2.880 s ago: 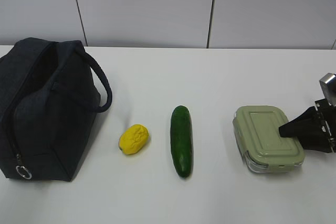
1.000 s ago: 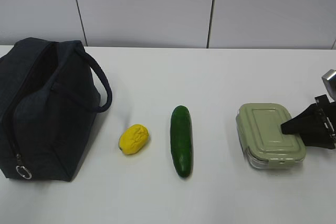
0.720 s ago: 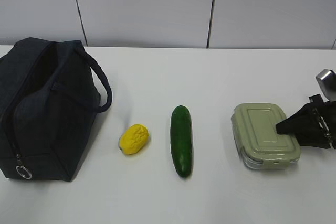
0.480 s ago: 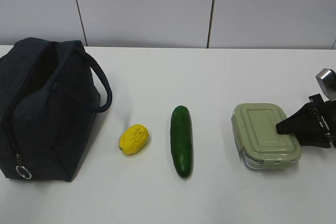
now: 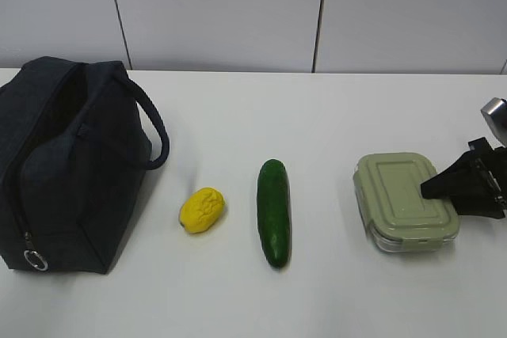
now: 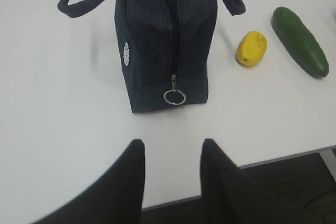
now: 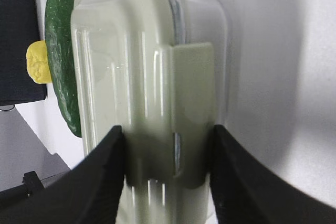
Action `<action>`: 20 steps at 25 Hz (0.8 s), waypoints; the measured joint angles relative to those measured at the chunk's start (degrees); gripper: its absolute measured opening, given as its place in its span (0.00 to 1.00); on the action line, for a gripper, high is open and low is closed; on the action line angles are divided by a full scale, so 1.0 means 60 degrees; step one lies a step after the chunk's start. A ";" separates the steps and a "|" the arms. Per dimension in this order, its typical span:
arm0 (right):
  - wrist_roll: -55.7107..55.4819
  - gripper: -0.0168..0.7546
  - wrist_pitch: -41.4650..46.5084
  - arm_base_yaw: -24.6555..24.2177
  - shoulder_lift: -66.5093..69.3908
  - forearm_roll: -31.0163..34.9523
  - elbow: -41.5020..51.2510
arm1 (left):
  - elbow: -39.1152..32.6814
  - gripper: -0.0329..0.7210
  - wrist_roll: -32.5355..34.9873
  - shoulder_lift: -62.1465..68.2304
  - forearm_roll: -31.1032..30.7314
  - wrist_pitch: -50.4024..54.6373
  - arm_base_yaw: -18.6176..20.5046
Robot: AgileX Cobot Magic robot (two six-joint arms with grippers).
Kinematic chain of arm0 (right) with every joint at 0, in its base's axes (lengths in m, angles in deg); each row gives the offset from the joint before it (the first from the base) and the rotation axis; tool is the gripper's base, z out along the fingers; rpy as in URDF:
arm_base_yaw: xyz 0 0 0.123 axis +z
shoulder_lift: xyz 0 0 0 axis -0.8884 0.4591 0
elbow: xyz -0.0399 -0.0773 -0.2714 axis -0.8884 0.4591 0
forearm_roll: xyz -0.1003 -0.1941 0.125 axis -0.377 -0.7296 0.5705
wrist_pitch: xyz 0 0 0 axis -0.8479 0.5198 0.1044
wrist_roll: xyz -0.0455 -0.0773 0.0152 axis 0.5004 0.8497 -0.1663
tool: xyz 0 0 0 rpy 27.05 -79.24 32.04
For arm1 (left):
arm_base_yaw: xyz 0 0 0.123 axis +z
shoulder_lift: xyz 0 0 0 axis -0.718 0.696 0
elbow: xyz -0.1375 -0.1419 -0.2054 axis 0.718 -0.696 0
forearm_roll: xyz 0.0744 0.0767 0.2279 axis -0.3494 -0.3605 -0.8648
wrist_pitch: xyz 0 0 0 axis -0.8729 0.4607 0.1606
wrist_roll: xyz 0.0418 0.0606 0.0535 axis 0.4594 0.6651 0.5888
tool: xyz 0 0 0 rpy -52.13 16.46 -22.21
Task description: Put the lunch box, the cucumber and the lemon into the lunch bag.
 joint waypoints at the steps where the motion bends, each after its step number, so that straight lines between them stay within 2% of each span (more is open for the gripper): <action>1: 0.0000 0.48 0.0000 0.0000 -0.0063 -0.0045 0.0000 | 0.0000 0.36 0.0000 0.0000 0.0000 0.0000 0.0000; 20: -0.0378 0.48 -0.0033 0.0015 -0.0353 0.0012 0.0017 | 0.0000 0.36 0.0000 0.0530 0.0070 0.0000 0.0000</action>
